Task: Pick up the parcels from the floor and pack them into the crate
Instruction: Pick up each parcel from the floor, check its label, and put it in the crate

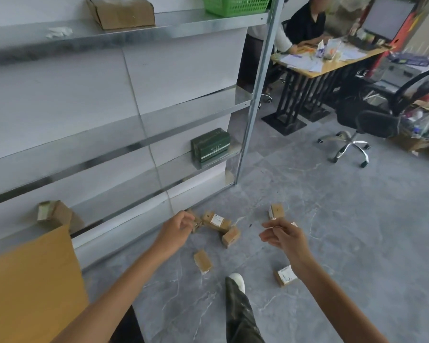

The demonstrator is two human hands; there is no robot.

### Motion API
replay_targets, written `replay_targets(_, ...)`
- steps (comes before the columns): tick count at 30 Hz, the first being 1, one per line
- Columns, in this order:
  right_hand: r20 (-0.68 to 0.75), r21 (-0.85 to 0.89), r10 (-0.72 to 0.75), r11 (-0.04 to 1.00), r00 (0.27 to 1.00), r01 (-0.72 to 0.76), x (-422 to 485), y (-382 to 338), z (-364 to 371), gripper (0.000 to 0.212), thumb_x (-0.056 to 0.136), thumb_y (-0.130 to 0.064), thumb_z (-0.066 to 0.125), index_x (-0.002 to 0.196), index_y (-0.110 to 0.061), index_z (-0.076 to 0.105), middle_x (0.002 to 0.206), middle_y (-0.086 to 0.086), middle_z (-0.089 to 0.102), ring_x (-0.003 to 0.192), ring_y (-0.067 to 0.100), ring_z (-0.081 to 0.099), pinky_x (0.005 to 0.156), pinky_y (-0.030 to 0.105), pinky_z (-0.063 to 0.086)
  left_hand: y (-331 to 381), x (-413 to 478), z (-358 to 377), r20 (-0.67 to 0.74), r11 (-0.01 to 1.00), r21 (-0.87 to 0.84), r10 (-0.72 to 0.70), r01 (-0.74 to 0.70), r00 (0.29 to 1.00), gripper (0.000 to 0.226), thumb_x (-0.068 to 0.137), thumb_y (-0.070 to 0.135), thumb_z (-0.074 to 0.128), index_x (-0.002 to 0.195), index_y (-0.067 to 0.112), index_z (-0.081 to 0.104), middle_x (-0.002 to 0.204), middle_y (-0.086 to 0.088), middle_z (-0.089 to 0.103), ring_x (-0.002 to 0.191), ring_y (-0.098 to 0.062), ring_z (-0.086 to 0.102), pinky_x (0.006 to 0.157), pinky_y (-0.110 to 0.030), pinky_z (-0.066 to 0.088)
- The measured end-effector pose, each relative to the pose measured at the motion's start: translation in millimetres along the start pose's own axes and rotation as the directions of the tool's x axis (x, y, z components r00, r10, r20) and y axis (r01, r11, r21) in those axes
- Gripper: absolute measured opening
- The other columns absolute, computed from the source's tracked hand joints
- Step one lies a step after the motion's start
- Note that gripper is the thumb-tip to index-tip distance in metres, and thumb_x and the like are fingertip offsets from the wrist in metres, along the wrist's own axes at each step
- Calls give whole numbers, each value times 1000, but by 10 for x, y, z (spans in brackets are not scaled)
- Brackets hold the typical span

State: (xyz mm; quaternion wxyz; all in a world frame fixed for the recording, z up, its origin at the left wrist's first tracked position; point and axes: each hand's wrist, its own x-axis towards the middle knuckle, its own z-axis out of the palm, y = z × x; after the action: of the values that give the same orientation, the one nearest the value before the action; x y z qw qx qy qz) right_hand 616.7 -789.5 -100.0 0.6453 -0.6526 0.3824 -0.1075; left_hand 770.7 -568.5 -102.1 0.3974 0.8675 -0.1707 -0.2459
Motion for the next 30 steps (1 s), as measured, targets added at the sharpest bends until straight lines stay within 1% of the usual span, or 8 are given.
replay_targets(4,29,-48,95,994,995,-94,988,31,-96,37,94,11,32,85,-4,64,58,-2,69,54,7,66,58,16,50,47,878,226,3,995,51,-89,89,996,17,94,13,47,107,15,58,108,-3,64,96,-11,56,77,-22,42)
replay_targets(9,50,-186,217,961,975,-205,2082,102,-135,35,94,8,33,84,-6,64,63,3,70,57,13,66,66,28,46,16,1738,455,65,948,282,-174,149,983,19,95,19,42,107,19,57,108,-2,64,97,-17,60,86,-33,49)
replay_targets(17,39,-237,427,882,903,-407,3282,589,182,31,98,-1,35,87,-8,64,79,10,69,73,23,64,62,25,46,-287,2966,706,111,920,309,-287,241,952,23,94,19,42,109,18,59,111,-2,65,104,-19,60,87,-30,46)
replay_targets(23,-30,-154,582,801,813,-579,4337,2009,716,24,96,1,39,89,-3,62,84,15,62,73,24,54,63,29,39,-1574,4301,1569,167,909,270,-367,316,915,20,94,11,43,98,17,62,106,-7,65,105,-23,59,84,-26,42)
replay_targets(25,-44,-231,563,798,825,-557,4804,2708,918,21,95,2,42,94,-4,62,100,21,62,85,27,53,77,36,44,-2205,4804,1983,199,907,260,-385,330,901,22,92,9,45,81,24,57,88,-7,60,99,-25,59,79,-26,39)
replay_targets(26,-38,-307,543,793,839,-527,5051,3112,1020,20,95,1,43,99,-5,62,107,24,61,89,28,54,82,39,44,-2525,5067,2208,204,905,252,-397,344,895,20,91,9,46,80,22,57,87,-6,61,97,-26,59,79,-28,40)
replay_targets(29,-3,-538,486,736,874,-411,5796,4204,1337,29,95,-9,47,122,-7,55,122,18,59,104,30,56,88,33,42,-3442,5845,2884,171,888,191,-450,419,876,20,93,14,42,104,13,59,104,-15,63,94,-29,60,85,-34,48)
replay_targets(30,13,-581,485,716,875,-388,6019,4494,1445,32,96,-14,46,127,-7,51,125,18,57,107,29,55,89,31,41,-3678,6068,3080,160,889,207,-442,408,883,22,95,15,41,109,11,58,109,-17,60,97,-28,59,87,-33,45)
